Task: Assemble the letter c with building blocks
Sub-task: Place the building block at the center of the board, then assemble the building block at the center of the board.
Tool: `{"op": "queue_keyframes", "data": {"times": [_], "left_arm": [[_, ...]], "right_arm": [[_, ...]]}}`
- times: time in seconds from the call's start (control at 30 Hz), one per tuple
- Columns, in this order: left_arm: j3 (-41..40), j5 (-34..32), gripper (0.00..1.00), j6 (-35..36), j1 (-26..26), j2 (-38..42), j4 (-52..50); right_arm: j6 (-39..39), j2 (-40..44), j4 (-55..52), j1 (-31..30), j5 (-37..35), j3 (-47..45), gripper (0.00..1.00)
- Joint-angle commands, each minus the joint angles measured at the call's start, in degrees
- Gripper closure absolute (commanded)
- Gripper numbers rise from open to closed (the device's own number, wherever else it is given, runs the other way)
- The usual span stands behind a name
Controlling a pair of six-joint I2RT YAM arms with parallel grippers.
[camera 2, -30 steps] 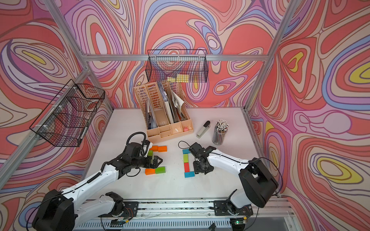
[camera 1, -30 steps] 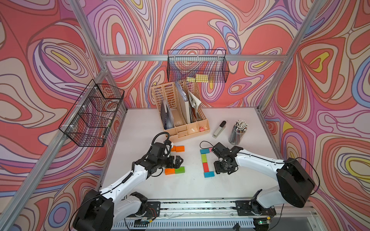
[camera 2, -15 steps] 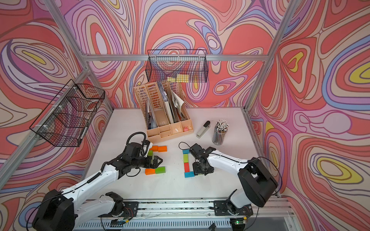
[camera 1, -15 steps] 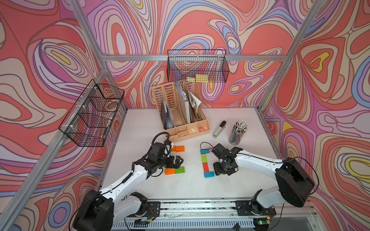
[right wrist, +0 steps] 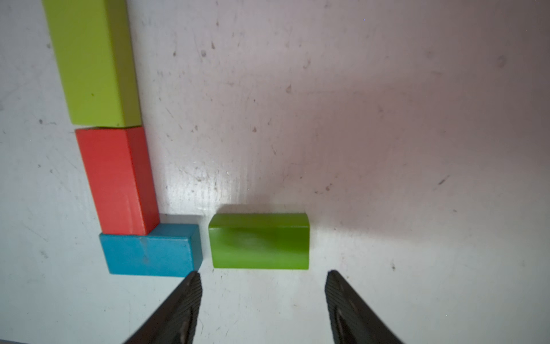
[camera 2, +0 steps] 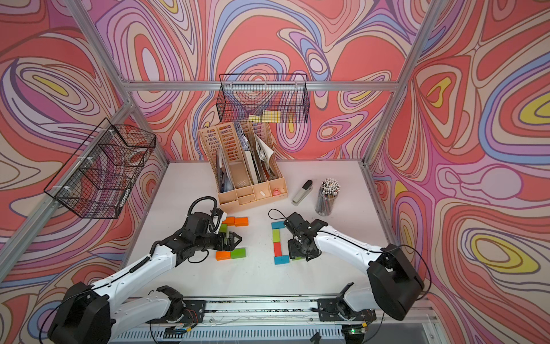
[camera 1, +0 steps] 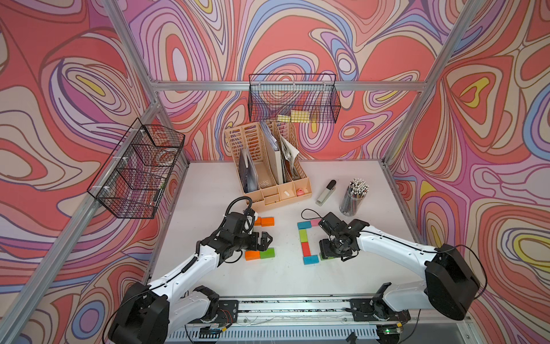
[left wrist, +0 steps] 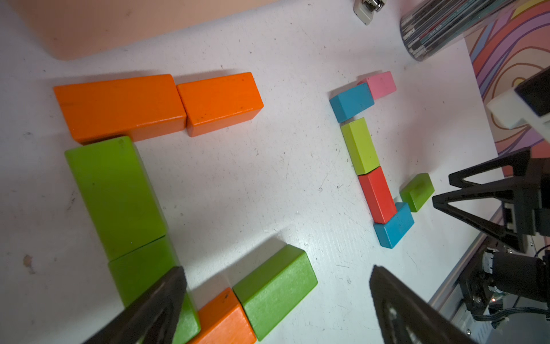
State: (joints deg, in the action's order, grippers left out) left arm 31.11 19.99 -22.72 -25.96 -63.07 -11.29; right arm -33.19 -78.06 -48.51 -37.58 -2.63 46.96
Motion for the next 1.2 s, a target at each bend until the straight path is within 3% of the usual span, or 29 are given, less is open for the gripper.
{"op": "queue_keyframes", "data": {"times": [0.0, 0.23, 0.57, 0.9, 1.17], "left_arm": [[0.7, 0.6, 0.01, -0.2, -0.3, 0.4, 0.9], [0.7, 0.8, 0.01, -0.2, -0.4, 0.5, 0.8], [0.4, 0.8, 0.01, -0.3, -0.3, 1.2, 0.8], [0.5, 0.7, 0.01, -0.3, -0.3, 0.9, 1.1], [0.5, 0.8, 0.01, -0.3, -0.4, 0.9, 1.0]], "right_arm": [[-3.4, 1.5, -4.3, 3.7, -4.2, 1.3, 0.30], [-6.2, 1.7, -7.3, 11.4, -7.6, 1.3, 0.35], [-2.5, -6.6, -5.3, 11.5, -6.7, 2.7, 0.26], [-0.5, -7.7, -4.5, 11.5, -5.1, 2.9, 0.19], [-1.0, -9.3, -5.1, 11.4, -4.1, 2.9, 0.19]]}}
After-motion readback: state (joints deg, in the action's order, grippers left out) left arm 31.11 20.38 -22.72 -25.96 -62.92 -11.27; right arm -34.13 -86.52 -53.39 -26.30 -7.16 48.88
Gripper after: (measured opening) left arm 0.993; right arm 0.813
